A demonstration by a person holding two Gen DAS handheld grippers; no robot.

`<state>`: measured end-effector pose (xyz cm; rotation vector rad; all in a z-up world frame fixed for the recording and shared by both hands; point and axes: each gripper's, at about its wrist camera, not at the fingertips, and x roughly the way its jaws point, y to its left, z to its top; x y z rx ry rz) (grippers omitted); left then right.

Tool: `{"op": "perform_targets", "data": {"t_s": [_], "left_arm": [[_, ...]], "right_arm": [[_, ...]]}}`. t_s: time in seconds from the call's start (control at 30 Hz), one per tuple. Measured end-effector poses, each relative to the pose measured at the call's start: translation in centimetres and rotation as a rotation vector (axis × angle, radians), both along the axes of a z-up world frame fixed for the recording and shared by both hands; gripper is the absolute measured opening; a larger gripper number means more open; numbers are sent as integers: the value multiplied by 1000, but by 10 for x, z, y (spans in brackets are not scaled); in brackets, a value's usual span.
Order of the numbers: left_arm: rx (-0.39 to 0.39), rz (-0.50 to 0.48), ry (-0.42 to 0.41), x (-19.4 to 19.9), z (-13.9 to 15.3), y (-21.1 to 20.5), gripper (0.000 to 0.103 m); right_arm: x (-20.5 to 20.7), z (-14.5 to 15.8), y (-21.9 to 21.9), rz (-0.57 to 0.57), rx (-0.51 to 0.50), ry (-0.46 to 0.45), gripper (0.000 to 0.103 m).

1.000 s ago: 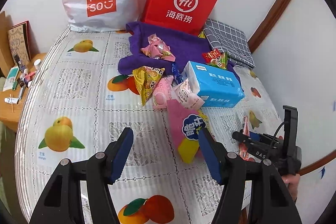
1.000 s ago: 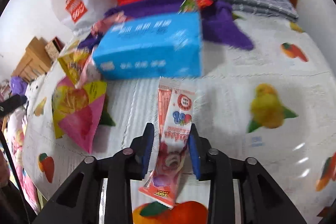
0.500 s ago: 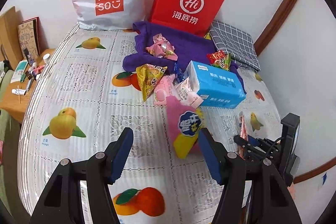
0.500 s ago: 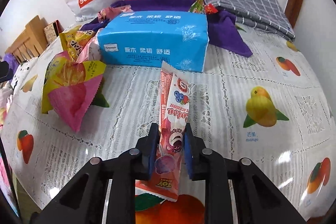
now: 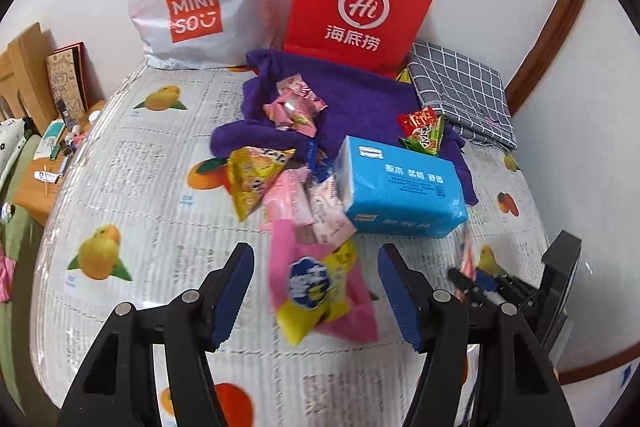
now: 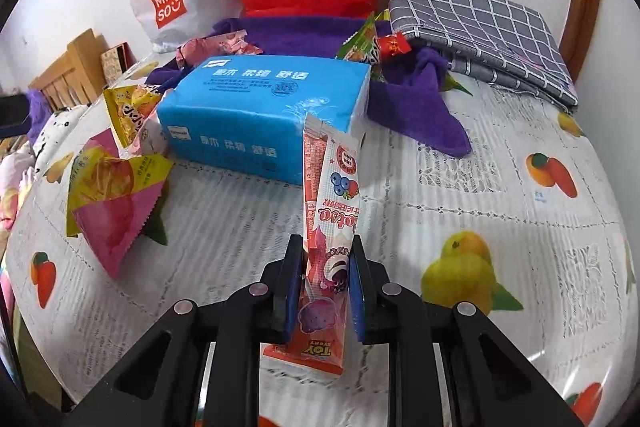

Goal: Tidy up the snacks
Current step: 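Grasp the pink-yellow chip bag with the left gripper while right holds candy stick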

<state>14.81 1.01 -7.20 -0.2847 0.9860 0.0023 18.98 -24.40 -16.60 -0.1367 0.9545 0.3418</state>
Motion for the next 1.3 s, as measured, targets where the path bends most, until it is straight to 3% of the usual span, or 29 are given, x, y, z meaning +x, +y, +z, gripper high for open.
{"op": "perform_targets", "data": {"t_s": [0.13,0.37,0.63,0.77,0.83,0.9,1.03,1.07,1.13,1.3], "left_arm": [[-8,12,-2,7,-5,-11,62],[4,16,17,31,-20,-19,62],[7,-76,80,49,-14,-27,62],[53,-111,17,35,-7,-24,62],[107,-108,-31,25,-9,-22,62],[102,-94,-65,17,-13,-16,62],[0,-99,-7,14,-22,-9,62],[-3,-111,-7,13,-23,-10,63],[25,-109,-9,11,-27,-13,76],[5,-70,63,11,-58,-14,77]], "right_arm": [[2,-9,-9,32,57,7,21],[-2,-11,-4,81,11,-39,21],[-2,-10,-2,84,-12,-40,21],[3,-8,-7,24,34,7,20],[1,-10,-6,8,33,-15,20],[-7,-8,-4,3,9,-52,19],[-26,16,-10,-20,46,-84,19],[-31,26,-12,-26,66,-91,19],[-42,45,-15,-44,87,-121,19],[-60,71,-18,-77,118,-135,19]]}}
